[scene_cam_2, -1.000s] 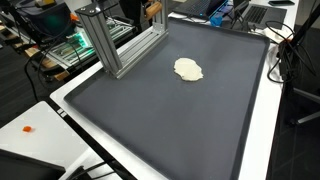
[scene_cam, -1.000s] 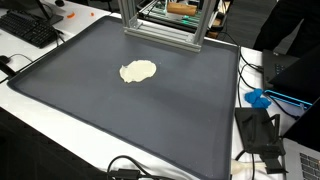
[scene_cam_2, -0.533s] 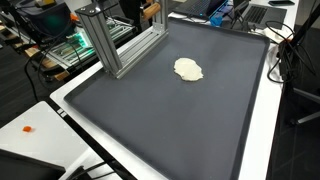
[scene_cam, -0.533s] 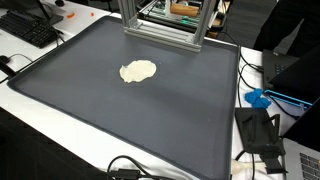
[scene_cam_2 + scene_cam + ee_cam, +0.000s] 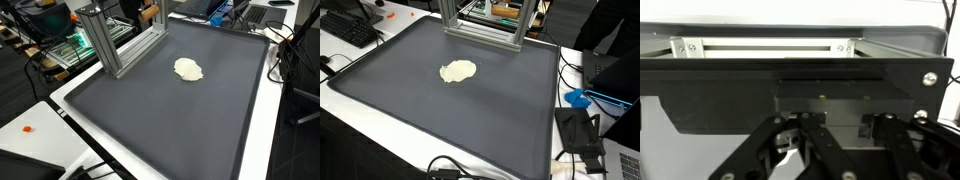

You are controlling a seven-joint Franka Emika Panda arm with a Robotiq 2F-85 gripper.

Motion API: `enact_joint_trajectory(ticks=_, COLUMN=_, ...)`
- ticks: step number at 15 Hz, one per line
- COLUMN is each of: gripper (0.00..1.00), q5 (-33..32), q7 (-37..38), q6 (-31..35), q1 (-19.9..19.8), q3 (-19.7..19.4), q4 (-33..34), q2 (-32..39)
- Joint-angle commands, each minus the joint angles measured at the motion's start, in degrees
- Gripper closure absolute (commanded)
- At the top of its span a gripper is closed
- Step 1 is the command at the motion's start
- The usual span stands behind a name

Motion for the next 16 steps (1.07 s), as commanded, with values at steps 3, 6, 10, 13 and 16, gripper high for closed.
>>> enact_joint_trajectory(ticks=3, gripper=0.14, q5=1.34, q7=0.62, q6=1.19, q1=-0.03, q3=0.17, q4=-1.05, q2=-2.05)
enact_joint_trajectory(ticks=6, gripper=0.0, q5=0.84, q7=-0.15, q6=0.79, q1=-0.31, q3=-0.23, q4=0.9, q2=-1.53)
enact_joint_trajectory(ticks=10, gripper=0.0, q5=0.42, q7=1.42, q6=1.66, q1=-1.87, q3=0.15, q4=5.48, q2=1.23)
enact_joint_trajectory(ticks=13, gripper=0.0, q5=0.53, q7=6.43, q6=5.7, q1=-4.22, q3=1.3, q4=8.39, q2=5.13)
enact_joint_trajectory(ticks=16, gripper=0.0, q5=-1.81, q7=14.39, q6=11.01, q1=-7.84, q3=3.54, q4=10.7, q2=10.31)
